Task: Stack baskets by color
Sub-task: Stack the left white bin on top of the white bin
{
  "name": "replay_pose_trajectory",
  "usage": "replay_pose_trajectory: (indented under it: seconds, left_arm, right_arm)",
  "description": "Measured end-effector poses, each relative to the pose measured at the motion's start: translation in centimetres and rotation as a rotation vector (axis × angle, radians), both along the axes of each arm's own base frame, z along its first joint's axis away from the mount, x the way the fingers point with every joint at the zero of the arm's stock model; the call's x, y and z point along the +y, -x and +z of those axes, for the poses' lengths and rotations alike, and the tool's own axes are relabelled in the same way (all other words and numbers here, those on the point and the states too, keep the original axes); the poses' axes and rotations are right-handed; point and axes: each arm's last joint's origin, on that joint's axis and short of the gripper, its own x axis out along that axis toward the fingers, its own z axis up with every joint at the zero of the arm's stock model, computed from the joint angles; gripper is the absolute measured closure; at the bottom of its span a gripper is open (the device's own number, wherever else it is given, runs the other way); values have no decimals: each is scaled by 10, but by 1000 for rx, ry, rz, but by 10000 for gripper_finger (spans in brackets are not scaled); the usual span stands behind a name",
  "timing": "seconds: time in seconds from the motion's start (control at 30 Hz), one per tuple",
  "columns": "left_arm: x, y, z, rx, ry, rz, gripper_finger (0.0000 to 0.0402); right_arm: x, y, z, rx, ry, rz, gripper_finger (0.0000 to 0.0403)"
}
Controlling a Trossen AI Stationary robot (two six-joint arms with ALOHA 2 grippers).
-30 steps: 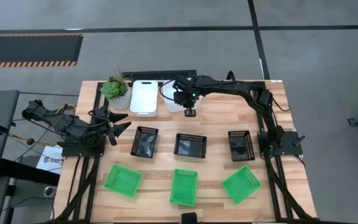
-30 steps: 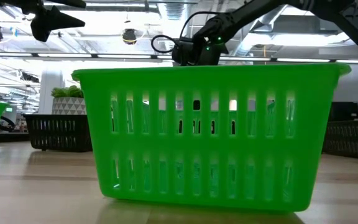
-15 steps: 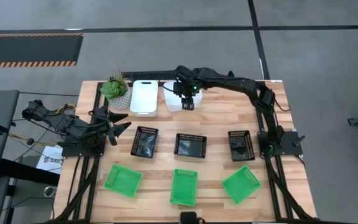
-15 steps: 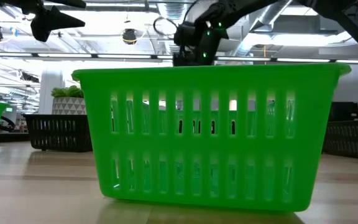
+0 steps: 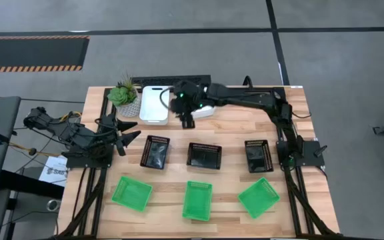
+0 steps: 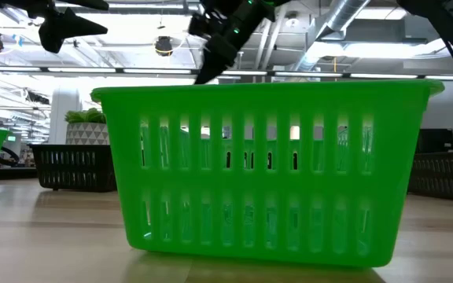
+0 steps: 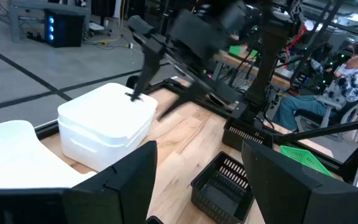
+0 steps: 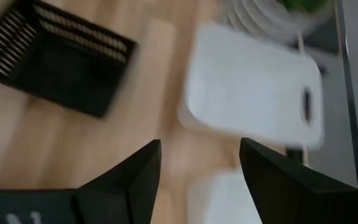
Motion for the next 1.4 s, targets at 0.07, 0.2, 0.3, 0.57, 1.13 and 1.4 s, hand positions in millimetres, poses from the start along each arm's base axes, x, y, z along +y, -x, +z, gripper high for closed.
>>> replay_pose_trajectory:
  seconds: [0.07, 0.2, 0.3, 0.57, 1.13, 1.4]
  left_arm:
    - [0, 0, 0, -4, 11, 1, 178]
    - [0, 0, 0, -7, 18, 2, 178]
    - [0, 0, 0, -12, 28, 4, 178]
    - [0, 0, 0, -14, 34, 5, 178]
    - [0, 0, -1, -4, 38, 7, 178]
    - [0, 0, -2, -3, 37, 7, 178]
  right_arm:
    - [10, -4, -3, -2, 1, 29, 163]
    - [22, -13, -5, -59, 11, 61, 163]
    - [24, -16, -15, -48, -8, 80, 163]
    - [23, -33, -44, -78, -9, 83, 163]
    - [12, -51, -84, -80, -3, 70, 163]
    - [8, -51, -83, -85, -6, 56, 163]
